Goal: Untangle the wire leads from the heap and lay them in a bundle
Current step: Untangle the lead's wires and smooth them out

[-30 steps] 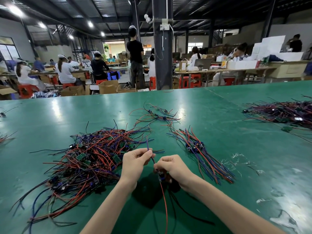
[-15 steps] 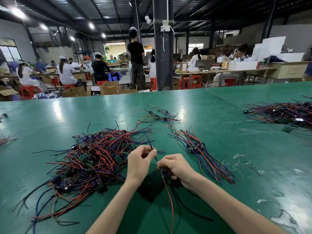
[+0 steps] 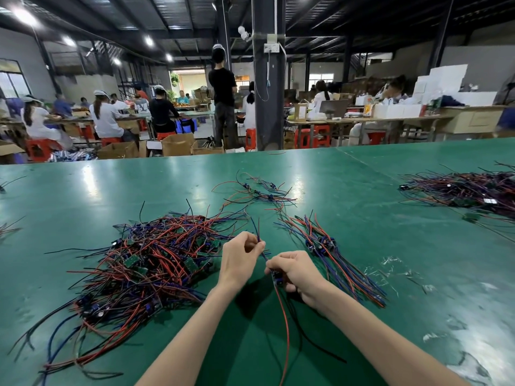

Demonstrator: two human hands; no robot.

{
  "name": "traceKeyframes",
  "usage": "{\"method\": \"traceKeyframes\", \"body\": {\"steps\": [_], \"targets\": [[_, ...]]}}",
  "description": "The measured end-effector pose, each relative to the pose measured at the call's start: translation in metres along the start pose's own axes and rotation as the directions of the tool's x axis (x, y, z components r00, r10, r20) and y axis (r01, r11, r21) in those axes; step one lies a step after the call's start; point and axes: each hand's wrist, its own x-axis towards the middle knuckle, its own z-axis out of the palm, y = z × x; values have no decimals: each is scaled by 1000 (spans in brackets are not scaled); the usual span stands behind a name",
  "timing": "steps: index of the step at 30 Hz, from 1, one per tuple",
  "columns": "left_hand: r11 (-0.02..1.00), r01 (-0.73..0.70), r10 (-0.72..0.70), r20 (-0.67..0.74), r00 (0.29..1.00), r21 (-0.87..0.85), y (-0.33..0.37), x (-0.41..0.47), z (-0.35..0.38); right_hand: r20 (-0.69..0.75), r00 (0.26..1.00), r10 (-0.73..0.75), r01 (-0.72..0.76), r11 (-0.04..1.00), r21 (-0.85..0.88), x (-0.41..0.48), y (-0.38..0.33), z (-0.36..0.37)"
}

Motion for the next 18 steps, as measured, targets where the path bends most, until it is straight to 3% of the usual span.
{"method": "traceKeyframes", "body": {"steps": [9,11,15,18], "targets": [[905,200,-227,-28,974,-375,-4,-7,-13,107,994,7,-1,998,-60,-6,0,1],[929,174,-199,-44,979,-326,-5,-7,-15,124,992,11,-3,998,-62,-8,-1,1],[1000,24,-25,-90,996,-9,-6,-13,-12,111,994,-7,20,993,-118,-11,-1,1],[1000,16,-17,-126,992,-11,-3,-13,-12,112,994,-6,20,992,-127,-11,-1,0]]}}
